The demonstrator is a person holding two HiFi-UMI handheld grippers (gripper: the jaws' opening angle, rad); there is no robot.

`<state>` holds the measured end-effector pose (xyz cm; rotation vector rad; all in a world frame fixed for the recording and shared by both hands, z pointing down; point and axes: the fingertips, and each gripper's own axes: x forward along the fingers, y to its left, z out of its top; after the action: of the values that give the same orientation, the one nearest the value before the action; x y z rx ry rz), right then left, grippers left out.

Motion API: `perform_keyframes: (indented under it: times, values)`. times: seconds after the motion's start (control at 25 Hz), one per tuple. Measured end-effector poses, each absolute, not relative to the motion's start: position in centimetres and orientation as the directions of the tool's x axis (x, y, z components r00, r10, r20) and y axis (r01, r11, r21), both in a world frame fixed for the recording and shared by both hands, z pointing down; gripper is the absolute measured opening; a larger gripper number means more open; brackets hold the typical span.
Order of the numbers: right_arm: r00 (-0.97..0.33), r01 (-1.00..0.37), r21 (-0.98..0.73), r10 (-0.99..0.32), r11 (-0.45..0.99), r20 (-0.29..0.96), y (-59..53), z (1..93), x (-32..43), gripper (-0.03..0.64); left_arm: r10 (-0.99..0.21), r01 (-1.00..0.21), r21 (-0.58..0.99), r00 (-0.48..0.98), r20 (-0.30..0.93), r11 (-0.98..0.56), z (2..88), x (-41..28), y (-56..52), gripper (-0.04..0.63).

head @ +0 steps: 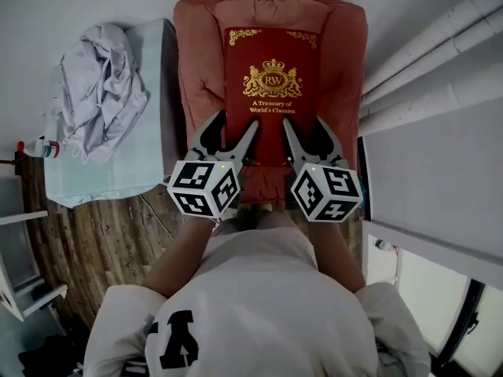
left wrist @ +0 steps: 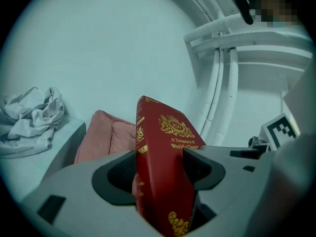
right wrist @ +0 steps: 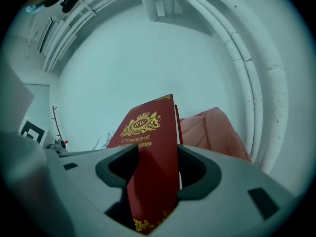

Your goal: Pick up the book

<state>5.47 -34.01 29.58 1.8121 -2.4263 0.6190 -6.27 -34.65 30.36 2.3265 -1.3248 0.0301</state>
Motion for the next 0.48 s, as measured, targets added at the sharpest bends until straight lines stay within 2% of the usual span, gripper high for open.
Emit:
perform_keyframes:
  times: [0.48]
  values:
    - [-0.308, -0.933, -0.269, -0.920, 0.241, 0.244, -29.7, 28.6, 5.1, 0.261, -0.825, -0.823, 0.369, 0.526, 0.208, -0.432, 29.5, -6.7, -30.3, 0.282]
